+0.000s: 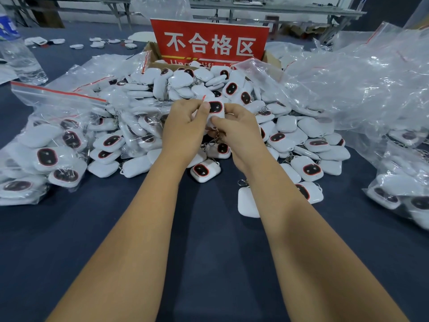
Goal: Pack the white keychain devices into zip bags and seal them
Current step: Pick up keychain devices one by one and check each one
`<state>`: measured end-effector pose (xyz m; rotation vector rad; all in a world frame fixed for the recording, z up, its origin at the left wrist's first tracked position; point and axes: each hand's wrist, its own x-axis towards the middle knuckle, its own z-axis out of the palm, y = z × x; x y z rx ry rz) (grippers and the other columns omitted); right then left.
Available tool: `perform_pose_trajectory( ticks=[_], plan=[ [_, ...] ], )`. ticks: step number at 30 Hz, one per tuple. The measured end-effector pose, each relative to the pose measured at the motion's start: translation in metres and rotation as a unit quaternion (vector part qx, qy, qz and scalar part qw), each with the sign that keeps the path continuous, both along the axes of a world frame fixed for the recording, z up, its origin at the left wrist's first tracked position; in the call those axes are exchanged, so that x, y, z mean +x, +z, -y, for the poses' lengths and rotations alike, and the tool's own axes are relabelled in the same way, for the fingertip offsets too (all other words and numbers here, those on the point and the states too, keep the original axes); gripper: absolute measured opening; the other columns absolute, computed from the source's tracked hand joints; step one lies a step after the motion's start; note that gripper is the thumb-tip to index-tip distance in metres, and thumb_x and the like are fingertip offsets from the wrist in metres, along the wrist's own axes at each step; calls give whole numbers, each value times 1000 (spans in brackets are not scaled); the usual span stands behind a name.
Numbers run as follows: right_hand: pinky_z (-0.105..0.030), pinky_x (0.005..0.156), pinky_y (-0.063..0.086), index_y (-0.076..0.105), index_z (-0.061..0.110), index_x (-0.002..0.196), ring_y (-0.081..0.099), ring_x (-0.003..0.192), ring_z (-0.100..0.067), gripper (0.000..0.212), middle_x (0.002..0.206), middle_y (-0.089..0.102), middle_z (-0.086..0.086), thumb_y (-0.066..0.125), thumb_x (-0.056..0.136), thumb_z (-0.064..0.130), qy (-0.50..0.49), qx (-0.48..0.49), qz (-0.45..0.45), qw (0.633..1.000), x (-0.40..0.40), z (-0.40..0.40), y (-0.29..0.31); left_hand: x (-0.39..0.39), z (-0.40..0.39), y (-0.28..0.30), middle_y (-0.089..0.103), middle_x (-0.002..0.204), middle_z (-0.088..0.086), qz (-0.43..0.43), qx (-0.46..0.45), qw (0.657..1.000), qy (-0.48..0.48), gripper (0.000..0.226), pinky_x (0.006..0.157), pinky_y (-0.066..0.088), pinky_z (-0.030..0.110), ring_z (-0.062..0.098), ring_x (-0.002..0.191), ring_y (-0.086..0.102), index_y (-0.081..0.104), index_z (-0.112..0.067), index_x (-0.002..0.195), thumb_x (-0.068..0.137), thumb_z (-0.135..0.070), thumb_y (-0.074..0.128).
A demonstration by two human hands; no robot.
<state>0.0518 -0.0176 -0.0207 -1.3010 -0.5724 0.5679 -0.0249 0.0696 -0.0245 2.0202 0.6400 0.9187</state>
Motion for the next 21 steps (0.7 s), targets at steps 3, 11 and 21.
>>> perform_pose_trajectory(
  ticks=[3, 11, 21],
  plan=[
    [-25, 68, 55, 60, 5, 109, 71, 82, -19, 22, 101, 73, -17, 61, 90, -6, -10, -11, 4, 1000, 1, 0, -2, 2, -1, -1, 56, 108, 32, -15, 6, 1000, 3, 33, 78, 41, 33, 37, 100, 56, 58, -13, 77, 102, -29, 45],
    [-26, 65, 58, 60, 12, 95, 72, 69, -11, 17, 82, 74, -2, 61, 90, -4, -3, -28, 20, 999, 2, -2, -6, 5, -1, -8, 45, 97, -16, -14, -5, 999, 28, 18, 72, 34, 12, 4, 91, 51, 64, -22, 86, 96, -33, 52],
    [-30, 67, 59, 61, 17, 100, 70, 73, -14, 22, 83, 75, -3, 62, 89, -3, 5, -18, 19, 1000, 0, -3, -5, 6, -1, -9, 45, 94, -14, -14, 41, 998, 43, 15, 69, 33, 19, 10, 92, 49, 59, -20, 93, 98, -30, 48]
  ],
)
